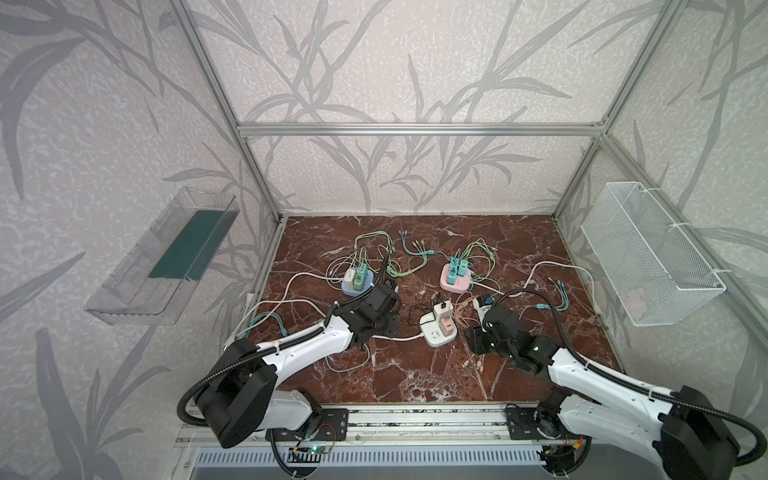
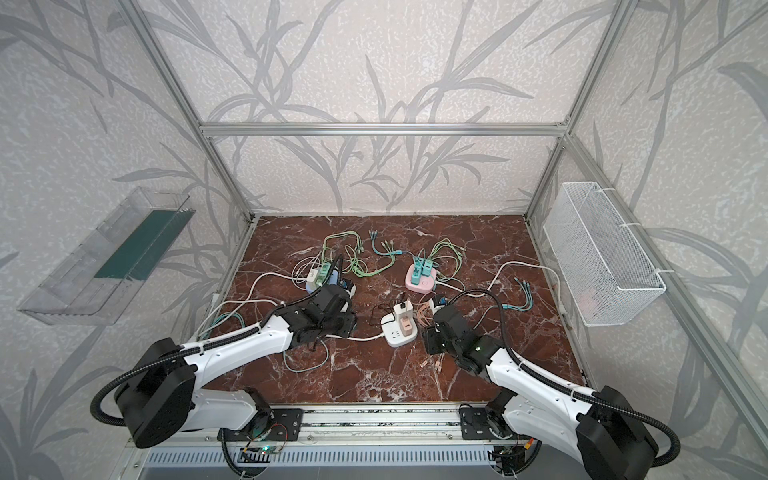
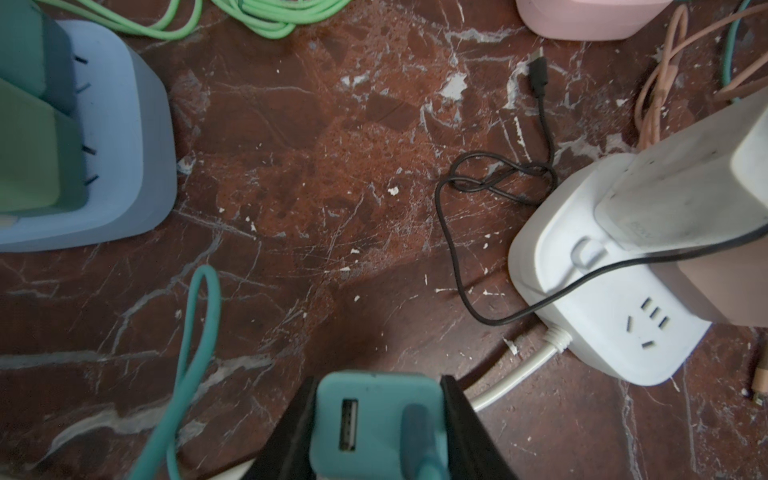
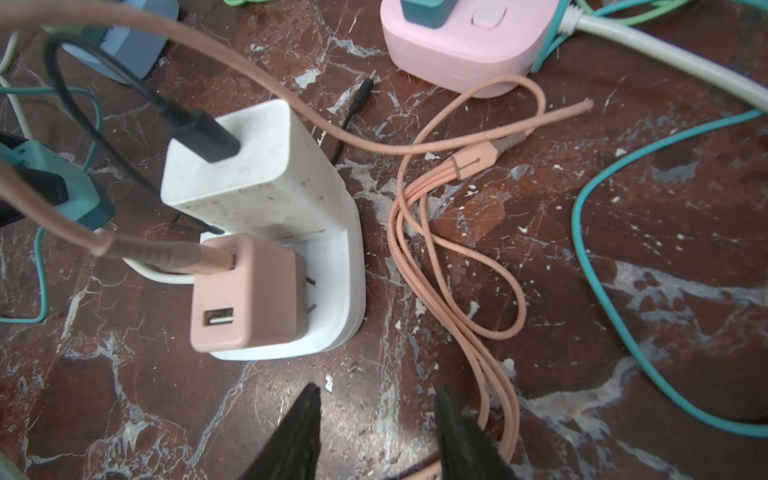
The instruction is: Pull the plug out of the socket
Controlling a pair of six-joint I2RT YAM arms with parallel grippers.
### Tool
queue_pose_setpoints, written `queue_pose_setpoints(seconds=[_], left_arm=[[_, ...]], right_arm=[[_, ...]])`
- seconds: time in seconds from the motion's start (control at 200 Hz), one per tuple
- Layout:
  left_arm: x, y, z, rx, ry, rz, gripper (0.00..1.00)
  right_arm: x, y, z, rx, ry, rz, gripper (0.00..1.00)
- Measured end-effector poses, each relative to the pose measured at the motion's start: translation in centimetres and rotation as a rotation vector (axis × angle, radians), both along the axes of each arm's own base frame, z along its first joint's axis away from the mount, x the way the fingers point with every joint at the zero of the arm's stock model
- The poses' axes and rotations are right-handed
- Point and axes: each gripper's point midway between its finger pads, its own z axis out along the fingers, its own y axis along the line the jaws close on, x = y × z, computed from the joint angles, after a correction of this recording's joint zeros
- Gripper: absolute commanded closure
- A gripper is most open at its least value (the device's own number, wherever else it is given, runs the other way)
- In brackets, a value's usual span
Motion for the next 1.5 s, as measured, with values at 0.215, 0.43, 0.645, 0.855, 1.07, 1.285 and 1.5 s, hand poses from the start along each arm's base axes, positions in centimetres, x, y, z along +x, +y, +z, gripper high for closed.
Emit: queue_pose_setpoints(seconds=[0.215, 0.43, 0.645, 0.855, 1.07, 1.285, 1.5], left_arm=[[-0.7, 0.6, -1.8, 0.066, 0.075, 0.001, 0.72], [0.5, -0.2, -2.1, 0.099, 0.117, 0.002, 0.64], [1.1, -0.9, -2.3, 0.111, 0.139, -0.003, 0.49], [0.9, -1.0, -2.3, 0.109, 0.147, -0.012, 0.37], [0.8, -1.4, -2.2, 0.087, 0.152, -0.024, 0.35], [0.5, -2.4, -0.2, 0.002, 0.09, -0.07, 0.31], [-0.7, -4.1, 1.6, -0.059, -0.007, -0.162, 0.25]], right_arm=[[-0.6, 0.7, 0.5, -0.02, -0.036, 0.04, 0.51], [-0.9, 1.0, 0.5, -0.046, -0.059, 0.067, 0.48], [-1.5, 1.6, 0.6, -0.069, -0.08, 0.109, 0.46], [-1.6, 1.8, 0.6, -0.077, -0.089, 0.122, 0.45], [-1.8, 2.0, 0.5, -0.082, -0.089, 0.136, 0.44], [-1.9, 2.2, 0.5, -0.083, -0.09, 0.144, 0.44], [-1.6, 3.0, 0.5, -0.092, -0.078, 0.151, 0.44]])
